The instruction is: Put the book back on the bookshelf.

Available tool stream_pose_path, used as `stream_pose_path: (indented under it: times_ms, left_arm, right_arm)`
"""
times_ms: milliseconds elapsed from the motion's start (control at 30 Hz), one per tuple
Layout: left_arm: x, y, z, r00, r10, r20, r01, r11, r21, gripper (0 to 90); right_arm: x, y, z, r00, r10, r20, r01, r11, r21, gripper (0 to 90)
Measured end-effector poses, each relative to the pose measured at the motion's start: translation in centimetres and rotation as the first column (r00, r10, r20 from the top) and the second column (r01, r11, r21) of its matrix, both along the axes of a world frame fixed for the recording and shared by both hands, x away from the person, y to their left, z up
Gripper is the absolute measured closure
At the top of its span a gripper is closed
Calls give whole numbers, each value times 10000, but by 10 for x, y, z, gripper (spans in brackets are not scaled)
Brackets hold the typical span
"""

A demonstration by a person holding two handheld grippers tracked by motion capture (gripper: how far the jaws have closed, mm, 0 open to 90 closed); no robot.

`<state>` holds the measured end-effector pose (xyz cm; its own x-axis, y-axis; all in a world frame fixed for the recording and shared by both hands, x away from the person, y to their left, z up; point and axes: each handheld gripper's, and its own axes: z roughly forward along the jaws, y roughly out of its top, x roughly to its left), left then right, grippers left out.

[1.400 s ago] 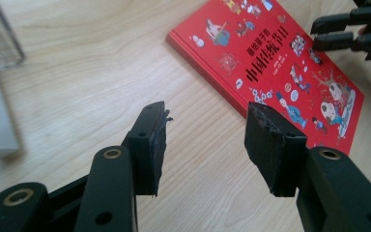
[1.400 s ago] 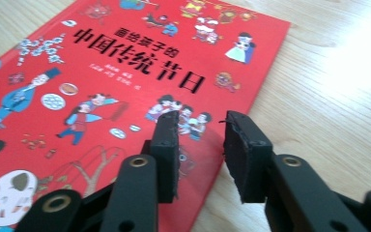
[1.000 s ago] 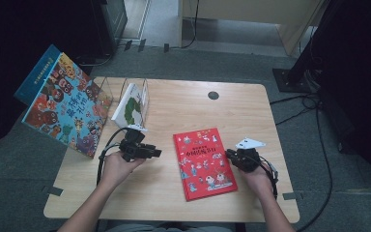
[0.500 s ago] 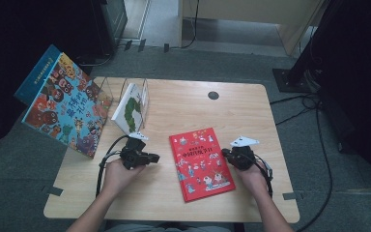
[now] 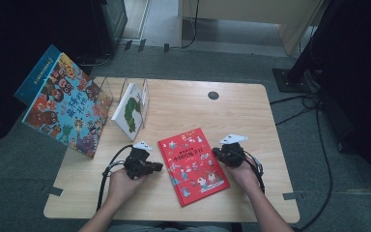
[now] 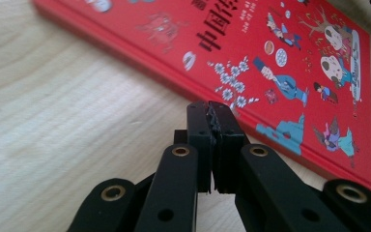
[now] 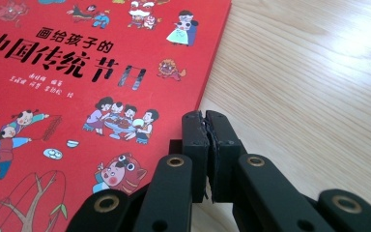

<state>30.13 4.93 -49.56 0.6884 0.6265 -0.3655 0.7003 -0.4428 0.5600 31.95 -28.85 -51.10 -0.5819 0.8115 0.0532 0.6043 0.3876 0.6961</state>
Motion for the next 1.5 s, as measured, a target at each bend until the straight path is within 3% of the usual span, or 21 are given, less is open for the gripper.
stream_pose_path:
  times_ms: [167,500,633,767,867,1233,1367,1500]
  left_arm:
    - [-7,-3,-7,9999,-137,-101,139,9997,202,890]
    - [-15,4,-8,9999,115,-66,-115,9999,-39,891]
    - [-18,3,-8,9998,177,-84,-178,9998,-48,884]
    - [-28,2,-5,10000,-22,-68,21,9998,-187,885]
    - [-33,-3,-7,9997,-242,-44,241,9997,-31,885]
    - [-24,-14,-9,10000,-24,54,26,9994,-342,890]
    - [-22,-24,-9,9995,-297,55,299,9990,-346,889]
    - [-19,-34,-10,9985,-535,67,538,9978,-385,890]
  right_arm:
    - [4,10,0,9996,285,-10,-285,9996,4,875]
    - [9,24,-2,9981,537,302,-535,9985,-65,895]
    - [11,21,-2,9983,501,295,-505,9986,138,873]
    - [9,19,2,9979,441,469,-447,9989,117,888]
    - [7,16,5,9984,361,442,-369,9992,171,890]
    - [-1,1,10,9989,61,466,-71,9997,218,890]
    - [-9,-10,14,9978,-154,642,134,9994,319,890]
    - [-16,-20,13,9978,-403,529,386,9987,331,890]
